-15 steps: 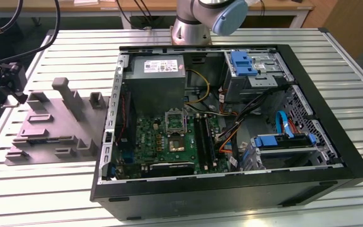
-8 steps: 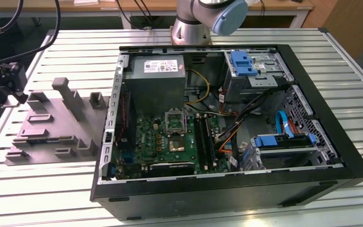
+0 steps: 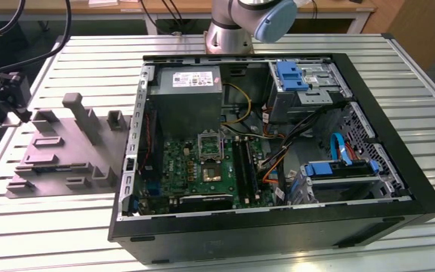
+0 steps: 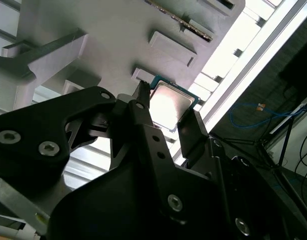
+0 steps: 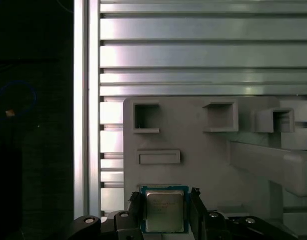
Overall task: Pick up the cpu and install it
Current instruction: 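Pick up the cpu and move it towards the insertion slot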
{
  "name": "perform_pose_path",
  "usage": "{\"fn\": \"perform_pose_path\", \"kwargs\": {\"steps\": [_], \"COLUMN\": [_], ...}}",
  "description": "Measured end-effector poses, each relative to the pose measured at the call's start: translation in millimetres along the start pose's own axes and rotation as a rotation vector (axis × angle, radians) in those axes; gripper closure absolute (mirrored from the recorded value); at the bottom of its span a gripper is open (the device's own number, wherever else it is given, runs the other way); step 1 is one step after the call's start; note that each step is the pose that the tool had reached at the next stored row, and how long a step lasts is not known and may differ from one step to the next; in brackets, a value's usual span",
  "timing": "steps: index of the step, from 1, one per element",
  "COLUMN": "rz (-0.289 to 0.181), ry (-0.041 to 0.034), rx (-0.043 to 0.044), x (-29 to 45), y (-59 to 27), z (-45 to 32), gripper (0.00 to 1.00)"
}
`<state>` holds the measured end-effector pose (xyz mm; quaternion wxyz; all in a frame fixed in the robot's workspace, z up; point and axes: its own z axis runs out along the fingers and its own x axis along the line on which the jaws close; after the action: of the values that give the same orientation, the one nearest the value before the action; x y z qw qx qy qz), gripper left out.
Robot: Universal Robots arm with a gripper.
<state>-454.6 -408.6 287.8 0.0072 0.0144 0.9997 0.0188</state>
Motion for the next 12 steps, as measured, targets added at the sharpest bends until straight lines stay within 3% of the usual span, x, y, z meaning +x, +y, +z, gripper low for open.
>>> {"fn": "perform_pose_path", "kwargs": {"steps": [12], "rz": [0.000], "ry": [0.0001], "rx": [0.0001], "x": [0.0], "y": [0.1], "z": [-2.7], "gripper": [0.53]}}
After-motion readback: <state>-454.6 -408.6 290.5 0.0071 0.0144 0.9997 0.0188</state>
